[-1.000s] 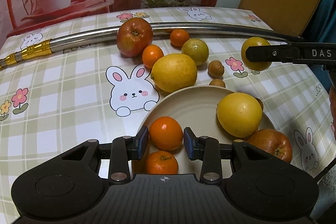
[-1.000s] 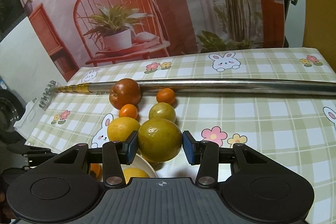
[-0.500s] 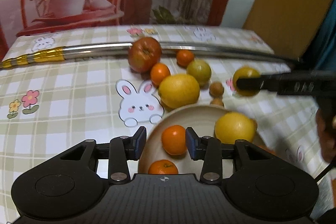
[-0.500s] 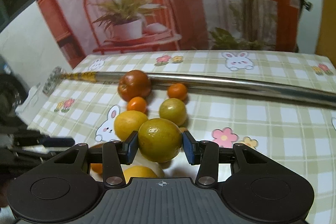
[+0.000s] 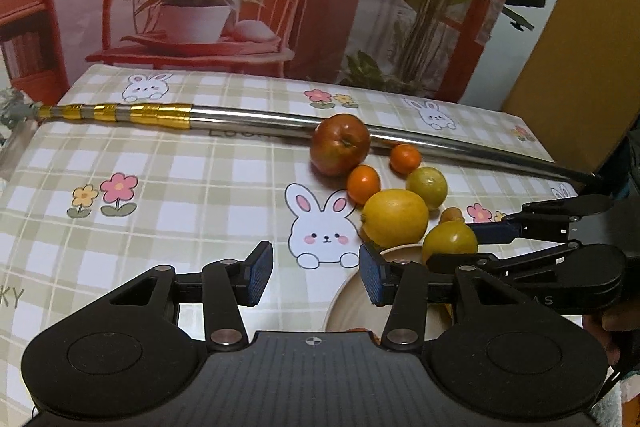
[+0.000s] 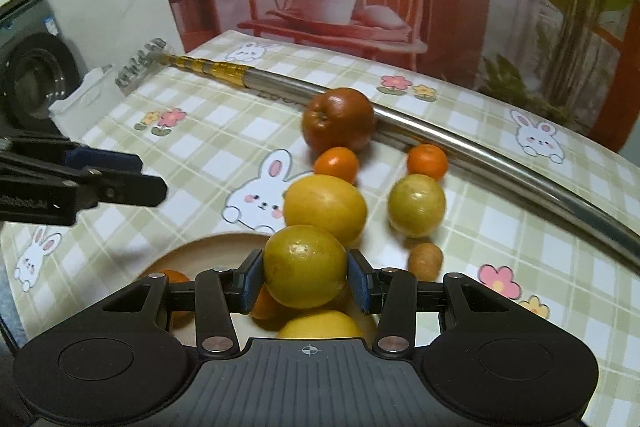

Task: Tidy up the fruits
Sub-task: 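Lower the yellow-green citrus into the plate and open the right tool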

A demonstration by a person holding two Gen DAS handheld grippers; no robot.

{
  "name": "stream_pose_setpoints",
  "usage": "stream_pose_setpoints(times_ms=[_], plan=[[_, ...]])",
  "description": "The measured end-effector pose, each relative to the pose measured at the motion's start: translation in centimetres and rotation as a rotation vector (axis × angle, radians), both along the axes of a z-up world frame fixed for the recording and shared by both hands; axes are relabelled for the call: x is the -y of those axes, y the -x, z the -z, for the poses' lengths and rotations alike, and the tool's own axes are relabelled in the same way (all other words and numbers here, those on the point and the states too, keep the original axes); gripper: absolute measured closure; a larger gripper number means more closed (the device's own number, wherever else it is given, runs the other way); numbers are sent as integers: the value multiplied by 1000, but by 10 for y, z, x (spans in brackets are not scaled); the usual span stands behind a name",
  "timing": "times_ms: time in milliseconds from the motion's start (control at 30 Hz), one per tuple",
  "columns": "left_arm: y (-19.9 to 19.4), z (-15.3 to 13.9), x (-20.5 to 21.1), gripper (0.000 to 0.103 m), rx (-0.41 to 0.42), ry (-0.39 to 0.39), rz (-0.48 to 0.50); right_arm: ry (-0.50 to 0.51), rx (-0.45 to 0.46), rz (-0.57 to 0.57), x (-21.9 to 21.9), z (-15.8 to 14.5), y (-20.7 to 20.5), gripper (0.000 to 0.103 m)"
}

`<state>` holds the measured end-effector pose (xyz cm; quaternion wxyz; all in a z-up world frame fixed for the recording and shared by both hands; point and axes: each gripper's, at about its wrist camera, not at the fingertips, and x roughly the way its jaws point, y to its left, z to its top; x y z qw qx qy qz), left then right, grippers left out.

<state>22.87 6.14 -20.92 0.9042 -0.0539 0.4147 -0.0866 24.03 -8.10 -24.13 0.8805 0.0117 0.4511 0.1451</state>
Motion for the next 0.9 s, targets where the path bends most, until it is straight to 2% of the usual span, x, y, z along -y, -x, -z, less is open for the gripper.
stream_pose_setpoints(times_ms=[267,633,900], plan=[[4,3,-4,53,-7,13,-12,-47,-10,-21,-5,0,-2,63],[5,4,-5,53,-11,14,-20,-8,-15,53,9,3,-2,63],[5,5,-5,53,-14,18,-22,-12,-21,43,5,4,-2,63]])
